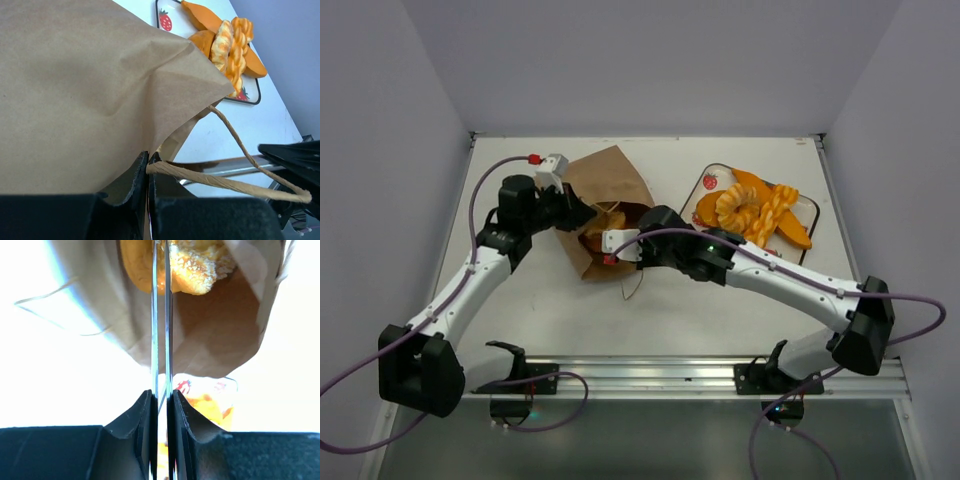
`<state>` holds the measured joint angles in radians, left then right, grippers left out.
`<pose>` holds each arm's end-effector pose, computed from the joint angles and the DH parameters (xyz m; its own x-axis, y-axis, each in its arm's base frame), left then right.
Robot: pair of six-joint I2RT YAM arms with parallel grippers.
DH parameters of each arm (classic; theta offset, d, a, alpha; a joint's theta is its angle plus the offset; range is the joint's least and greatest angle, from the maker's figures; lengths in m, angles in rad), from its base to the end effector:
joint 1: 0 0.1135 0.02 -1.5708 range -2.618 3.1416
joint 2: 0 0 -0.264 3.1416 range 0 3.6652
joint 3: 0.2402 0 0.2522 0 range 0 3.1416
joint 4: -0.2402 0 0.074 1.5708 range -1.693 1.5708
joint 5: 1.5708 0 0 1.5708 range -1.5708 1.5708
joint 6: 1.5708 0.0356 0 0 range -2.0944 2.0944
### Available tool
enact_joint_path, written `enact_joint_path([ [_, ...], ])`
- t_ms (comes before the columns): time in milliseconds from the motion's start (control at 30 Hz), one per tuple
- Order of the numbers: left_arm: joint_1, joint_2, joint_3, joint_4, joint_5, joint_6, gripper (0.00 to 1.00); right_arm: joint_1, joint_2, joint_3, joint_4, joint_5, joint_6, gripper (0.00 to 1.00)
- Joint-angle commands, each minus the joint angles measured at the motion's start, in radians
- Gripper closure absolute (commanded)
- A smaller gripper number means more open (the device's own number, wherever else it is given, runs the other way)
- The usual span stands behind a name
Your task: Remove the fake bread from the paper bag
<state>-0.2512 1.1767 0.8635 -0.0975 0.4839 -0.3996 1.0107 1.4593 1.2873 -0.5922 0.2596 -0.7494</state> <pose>0.2544 -0.0824 0.2967 -0.6026 -0.2009 -0.7723 0.4329 0.7308 -0.5278 0.1780 0.2667 0.3180 0.2216 -0.8859 -0.4075 -0.7778 0.0915 -0.6218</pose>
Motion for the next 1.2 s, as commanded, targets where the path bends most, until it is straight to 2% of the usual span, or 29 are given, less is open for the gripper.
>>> enact_joint_path([
  [0,0.0,0.023,0.071,0.045,-0.021,0.027,0.93,0.002,-0.097,-0.04,-0.063,-0.077,0.036,1.0],
  [333,0.007,0.073,0.097,0.053,-0.061,0.045,0.93,-0.006,-0.295,-0.137,-0.152,-0.152,0.03,1.0],
  [567,0.015,0.113,0.12,0.064,-0.099,0.039,0.93,-0.083,-0.424,-0.161,-0.19,-0.227,0.028,1.0],
  [867,0.026,0.181,0.186,0.048,-0.159,0.041,0.93,-0.239,-0.595,-0.166,-0.245,-0.276,0.047,1.0],
  [1167,0.032,0.186,0.193,0.028,-0.146,0.07,0.93,-0.448,-0.715,-0.21,-0.235,-0.217,0.077,1.0],
])
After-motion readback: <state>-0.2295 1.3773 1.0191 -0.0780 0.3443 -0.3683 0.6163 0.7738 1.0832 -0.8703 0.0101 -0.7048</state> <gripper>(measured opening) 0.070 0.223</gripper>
